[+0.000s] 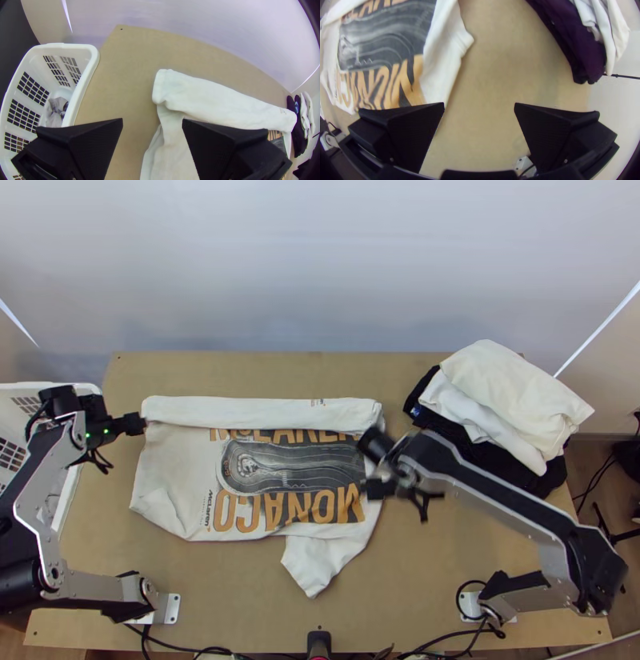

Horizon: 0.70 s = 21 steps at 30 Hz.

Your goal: Fold the t-shirt

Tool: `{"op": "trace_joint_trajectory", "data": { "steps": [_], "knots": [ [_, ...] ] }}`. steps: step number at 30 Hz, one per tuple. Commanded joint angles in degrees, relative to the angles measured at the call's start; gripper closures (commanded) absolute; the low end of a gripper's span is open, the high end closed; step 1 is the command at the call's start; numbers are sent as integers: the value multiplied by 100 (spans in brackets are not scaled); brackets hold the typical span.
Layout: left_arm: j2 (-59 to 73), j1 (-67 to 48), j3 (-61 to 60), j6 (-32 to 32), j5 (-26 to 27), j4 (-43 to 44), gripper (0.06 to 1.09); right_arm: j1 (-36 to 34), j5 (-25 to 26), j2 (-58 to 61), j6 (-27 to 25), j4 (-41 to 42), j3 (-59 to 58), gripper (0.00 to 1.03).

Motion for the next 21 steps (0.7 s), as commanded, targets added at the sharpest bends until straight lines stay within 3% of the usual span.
{"op": "trace_joint_trajectory", "data": {
  "steps": [1,5,9,12,15,21],
  "knots": [
    [-248,55,-227,-22,64,-45,21,1475,102,-202,705,-697,-513,8],
    [-283,20,-271,-75,55,-54,21,1923,-12,-800,775,296,-1049,15],
    [-406,20,-333,-93,11,-89,21,1993,-12,-1134,1258,1368,-1515,16],
    [-652,28,-350,-57,-15,-282,21,2002,-12,-1055,1566,1684,-1532,16],
    [-951,28,-359,461,-15,-757,21,2002,-118,-967,1707,1772,-1559,16],
    [-1575,-77,-500,1841,38,-2066,21,2002,-355,-852,1838,1974,-1629,33]
  ]
}}
